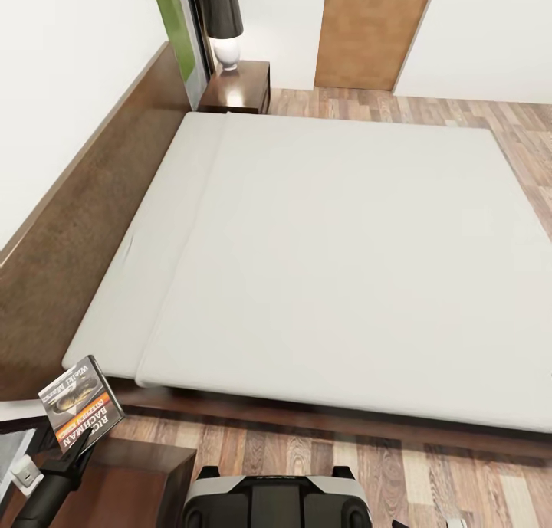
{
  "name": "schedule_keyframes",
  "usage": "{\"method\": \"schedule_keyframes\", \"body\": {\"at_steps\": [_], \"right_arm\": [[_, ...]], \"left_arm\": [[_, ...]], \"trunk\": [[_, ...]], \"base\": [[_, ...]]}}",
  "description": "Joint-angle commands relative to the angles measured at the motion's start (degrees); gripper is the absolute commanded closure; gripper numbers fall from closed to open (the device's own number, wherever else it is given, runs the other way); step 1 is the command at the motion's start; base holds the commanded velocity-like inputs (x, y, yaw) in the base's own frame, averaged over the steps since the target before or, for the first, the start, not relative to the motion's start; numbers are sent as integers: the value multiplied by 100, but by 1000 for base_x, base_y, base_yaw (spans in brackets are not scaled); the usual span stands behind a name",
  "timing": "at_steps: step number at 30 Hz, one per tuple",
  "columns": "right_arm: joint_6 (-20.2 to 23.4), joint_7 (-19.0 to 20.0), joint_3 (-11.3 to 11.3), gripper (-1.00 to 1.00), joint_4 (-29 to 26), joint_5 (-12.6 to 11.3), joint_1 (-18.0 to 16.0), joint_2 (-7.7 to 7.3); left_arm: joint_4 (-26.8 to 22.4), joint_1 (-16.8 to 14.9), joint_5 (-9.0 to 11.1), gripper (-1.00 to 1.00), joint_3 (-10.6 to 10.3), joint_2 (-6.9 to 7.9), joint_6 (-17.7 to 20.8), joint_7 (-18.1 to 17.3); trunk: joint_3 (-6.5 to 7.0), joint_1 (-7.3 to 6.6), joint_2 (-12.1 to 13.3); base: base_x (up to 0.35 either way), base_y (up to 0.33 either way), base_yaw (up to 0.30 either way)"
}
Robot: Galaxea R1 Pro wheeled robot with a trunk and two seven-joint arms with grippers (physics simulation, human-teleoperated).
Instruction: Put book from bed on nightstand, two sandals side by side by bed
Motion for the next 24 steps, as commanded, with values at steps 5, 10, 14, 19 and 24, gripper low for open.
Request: {"method": "schedule_keyframes", "body": {"at_steps": [5, 10, 14, 19, 24], "right_arm": [[54, 2, 27, -100, 0, -60, -4, -7], [54, 2, 27, -100, -1, -60, -3, -7], [54, 2, 27, -100, -1, -60, 0, -7], [54, 2, 25, -100, -3, -60, -3, -7], [54, -1, 26, -100, 0, -60, -3, -7]], "left_arm": [[2, -2, 24, 100, -1, 1, 53, -8], [2, -2, 24, 100, -1, -1, 51, -8], [2, -2, 24, 100, -1, -1, 51, -8], [2, -2, 24, 100, -1, -2, 53, -8], [2, -2, 24, 100, -1, -3, 54, -8]], "trunk": [[85, -108, 195], [157, -196, 357], [157, -196, 357], [157, -196, 357], [157, -196, 357]], "base": [[0, 0, -7], [0, 0, -1], [0, 0, 0], [0, 0, 0], [0, 0, 0]]}}
